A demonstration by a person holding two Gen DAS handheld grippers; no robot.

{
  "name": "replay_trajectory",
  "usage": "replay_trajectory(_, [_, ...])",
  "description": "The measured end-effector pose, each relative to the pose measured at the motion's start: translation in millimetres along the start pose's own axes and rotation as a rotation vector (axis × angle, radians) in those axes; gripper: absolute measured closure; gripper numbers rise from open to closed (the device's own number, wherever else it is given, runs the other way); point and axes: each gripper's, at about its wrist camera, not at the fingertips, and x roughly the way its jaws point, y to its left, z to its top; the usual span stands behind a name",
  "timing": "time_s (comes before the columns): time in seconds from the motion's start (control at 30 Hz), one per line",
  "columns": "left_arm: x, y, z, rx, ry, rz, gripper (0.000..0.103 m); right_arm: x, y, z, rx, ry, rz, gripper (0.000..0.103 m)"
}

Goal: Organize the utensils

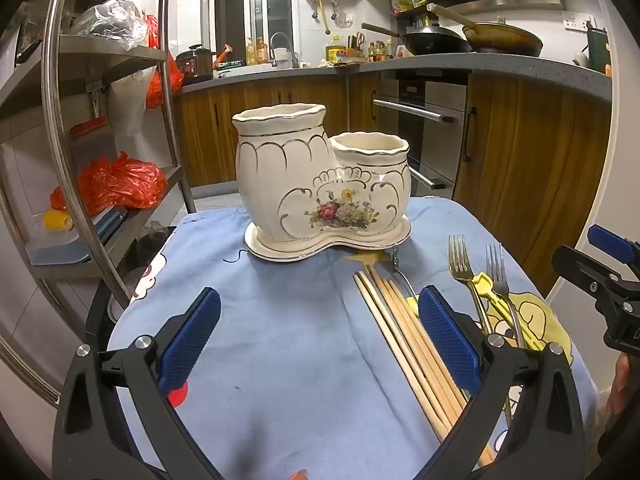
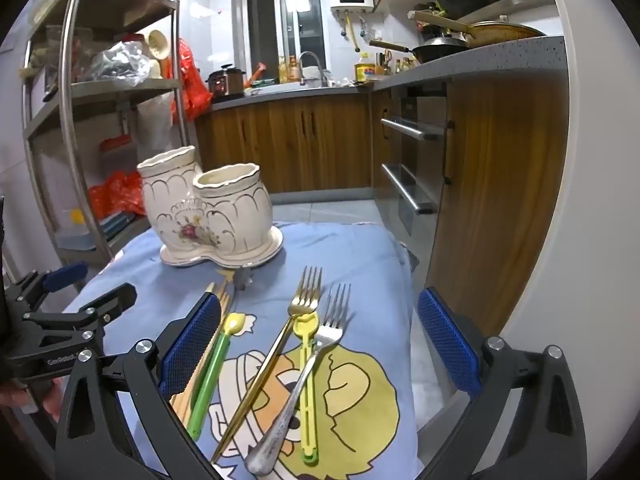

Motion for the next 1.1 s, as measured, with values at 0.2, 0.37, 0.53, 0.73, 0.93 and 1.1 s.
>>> replay_trajectory(0.2, [0.4,-0.2,0.1,0.0,0.001,0.001,0.005,1.1,-0.7,0.3,0.004,0.014,0.004,0.005])
replay_trajectory(0.37, [0.5,-0.5,-0.2,0.002,0.001,0.001,0.005,-2.1,-0.9,-1.8,0.002,0.004,0.002,0.005])
replay_trajectory(0.53, [1.9,-1.3,-0.9,0.002,0.003,0.001,0.005,2.2,-1.1,0.8,0.0,0.003,0.001,0.005])
replay_trajectory(0.73, [2.4,-1.9,-0.9,0.003,0.005,0.001,0.005,2.0,-1.0,0.2,0.001,0.001,0.002,0.005])
replay_trajectory(0.93, [2.3,-1.8,-0.9,0.002,0.004,0.0,0.005,2.4,-0.3,0.9,0.001,0.006,0.002,0.005])
replay_trajectory(1.1, [2.9,-2.2,-1.2,0.003,0.005,0.0,0.005,2.4,0.0,-0.1,0.001,0.001,0.001,0.005])
